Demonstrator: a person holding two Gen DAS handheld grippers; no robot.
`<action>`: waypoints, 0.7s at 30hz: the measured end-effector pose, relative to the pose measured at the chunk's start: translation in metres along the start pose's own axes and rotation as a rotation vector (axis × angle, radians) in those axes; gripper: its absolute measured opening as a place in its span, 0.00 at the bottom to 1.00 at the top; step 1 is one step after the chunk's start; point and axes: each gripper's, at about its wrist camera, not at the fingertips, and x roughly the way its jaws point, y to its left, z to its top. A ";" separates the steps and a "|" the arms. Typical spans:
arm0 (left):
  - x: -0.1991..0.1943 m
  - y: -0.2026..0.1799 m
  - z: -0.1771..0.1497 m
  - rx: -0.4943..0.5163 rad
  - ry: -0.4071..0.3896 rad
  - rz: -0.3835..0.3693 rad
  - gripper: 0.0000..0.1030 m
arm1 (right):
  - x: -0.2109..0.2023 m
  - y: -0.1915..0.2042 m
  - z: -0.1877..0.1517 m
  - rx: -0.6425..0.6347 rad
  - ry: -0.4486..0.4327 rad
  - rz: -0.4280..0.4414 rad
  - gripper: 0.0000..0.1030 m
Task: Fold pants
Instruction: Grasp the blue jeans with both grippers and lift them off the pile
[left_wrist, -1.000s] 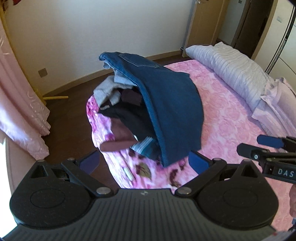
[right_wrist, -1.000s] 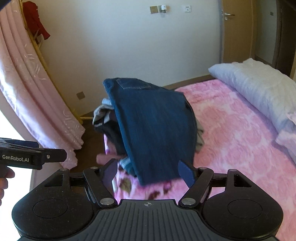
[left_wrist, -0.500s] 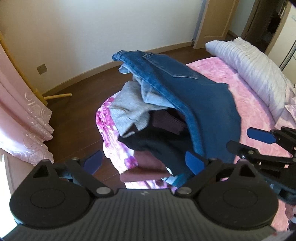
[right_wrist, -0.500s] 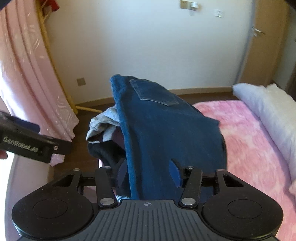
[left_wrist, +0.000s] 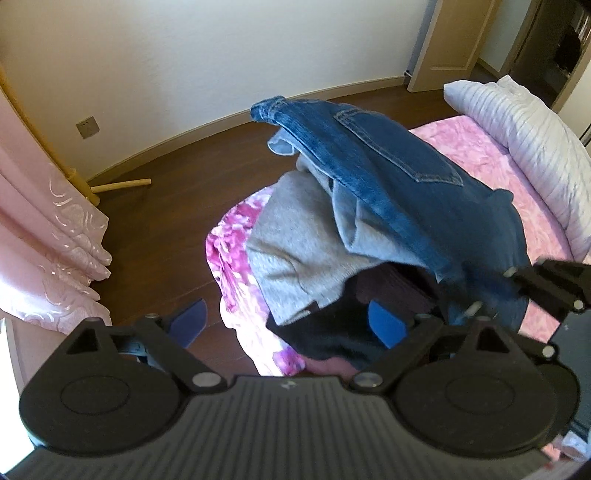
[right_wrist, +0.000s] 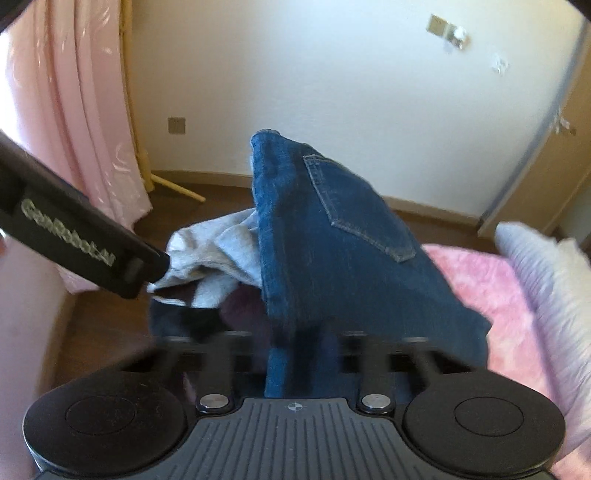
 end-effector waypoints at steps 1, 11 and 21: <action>-0.001 0.000 0.001 0.001 -0.003 -0.001 0.89 | -0.004 -0.011 0.001 0.072 -0.015 0.027 0.03; -0.031 -0.026 0.019 0.063 -0.099 -0.063 0.87 | -0.102 -0.139 -0.014 0.697 -0.313 -0.006 0.01; -0.092 -0.140 0.017 0.307 -0.251 -0.290 0.87 | -0.267 -0.195 -0.089 0.954 -0.639 -0.233 0.01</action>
